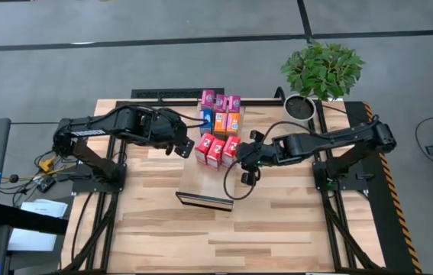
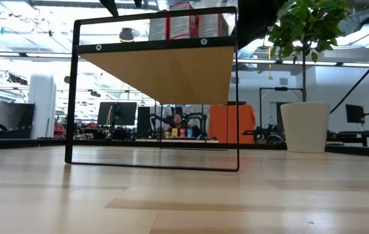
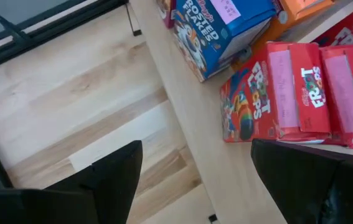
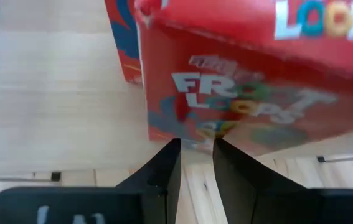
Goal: Stack cereal on shelf
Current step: Adjust the red cereal boxes
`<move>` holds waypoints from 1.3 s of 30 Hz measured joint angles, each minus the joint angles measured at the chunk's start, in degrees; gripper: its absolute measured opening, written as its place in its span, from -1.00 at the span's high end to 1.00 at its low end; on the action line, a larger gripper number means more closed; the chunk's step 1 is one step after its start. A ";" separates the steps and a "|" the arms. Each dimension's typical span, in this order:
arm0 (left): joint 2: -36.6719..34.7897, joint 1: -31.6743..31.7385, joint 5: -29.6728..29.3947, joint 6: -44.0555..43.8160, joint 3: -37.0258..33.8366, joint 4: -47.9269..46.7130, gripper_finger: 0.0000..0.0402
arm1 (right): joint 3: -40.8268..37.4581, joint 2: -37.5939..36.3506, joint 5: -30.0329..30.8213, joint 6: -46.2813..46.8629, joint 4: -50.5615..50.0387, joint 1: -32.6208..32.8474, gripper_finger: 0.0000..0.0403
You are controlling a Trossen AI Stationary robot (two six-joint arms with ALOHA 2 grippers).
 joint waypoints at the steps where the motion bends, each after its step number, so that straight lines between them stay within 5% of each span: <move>1: 0.02 -0.03 -0.18 -0.01 0.00 0.01 -0.44 | 0.00 0.16 0.02 -0.10 0.54 0.00 0.41; 25: 0.98 -1.85 -0.40 0.17 -0.05 5.31 -0.44 | -0.04 -1.18 0.01 -4.29 2.08 -2.29 0.41; 33: 0.33 -3.02 3.56 9.32 -0.05 7.85 -0.44 | -0.02 -6.34 -0.09 -2.77 2.67 0.32 0.41; 39: 1.35 -10.67 5.79 15.04 -1.81 12.09 -0.24 | -0.02 -7.22 0.06 -2.77 2.71 0.81 0.41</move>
